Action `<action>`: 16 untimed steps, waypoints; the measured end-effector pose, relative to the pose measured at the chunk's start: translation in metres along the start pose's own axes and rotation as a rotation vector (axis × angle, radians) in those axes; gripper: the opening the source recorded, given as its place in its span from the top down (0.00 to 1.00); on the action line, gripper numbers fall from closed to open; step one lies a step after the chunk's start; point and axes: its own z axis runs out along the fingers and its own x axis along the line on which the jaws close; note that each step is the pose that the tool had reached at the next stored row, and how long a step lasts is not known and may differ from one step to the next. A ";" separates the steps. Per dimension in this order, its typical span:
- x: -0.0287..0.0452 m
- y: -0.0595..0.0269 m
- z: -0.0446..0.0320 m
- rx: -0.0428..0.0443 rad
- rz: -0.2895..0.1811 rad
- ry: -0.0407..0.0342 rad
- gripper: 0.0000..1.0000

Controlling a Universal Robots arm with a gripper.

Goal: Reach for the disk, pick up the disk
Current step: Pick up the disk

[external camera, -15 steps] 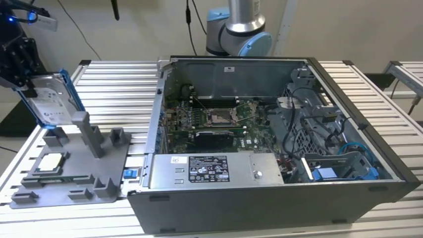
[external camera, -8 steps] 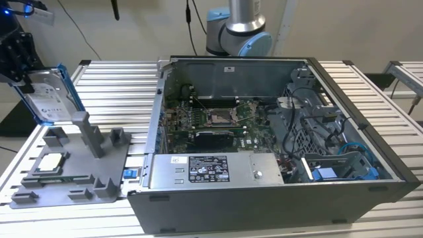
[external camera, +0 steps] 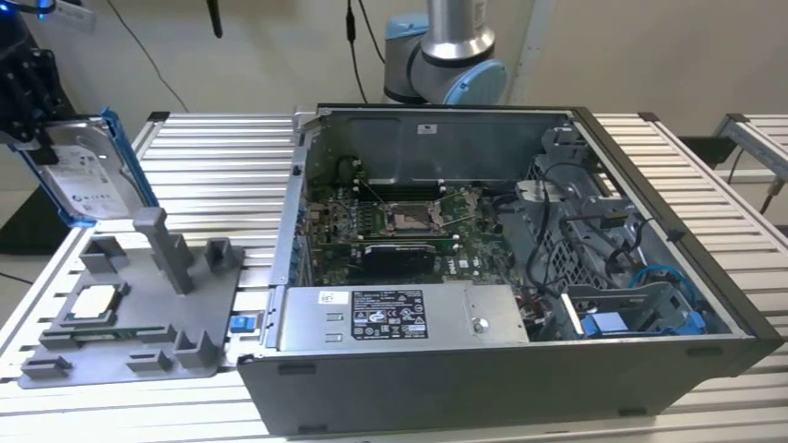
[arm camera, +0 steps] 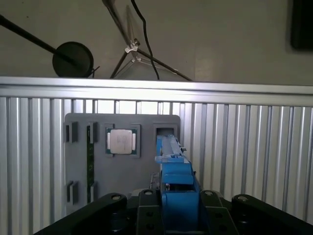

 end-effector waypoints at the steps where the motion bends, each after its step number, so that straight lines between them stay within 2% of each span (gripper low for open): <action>1: 0.0000 0.0000 -0.0015 -0.0001 0.000 0.0000 1.00; 16: -0.0004 0.0003 -0.0311 -0.0002 -0.002 0.0001 1.00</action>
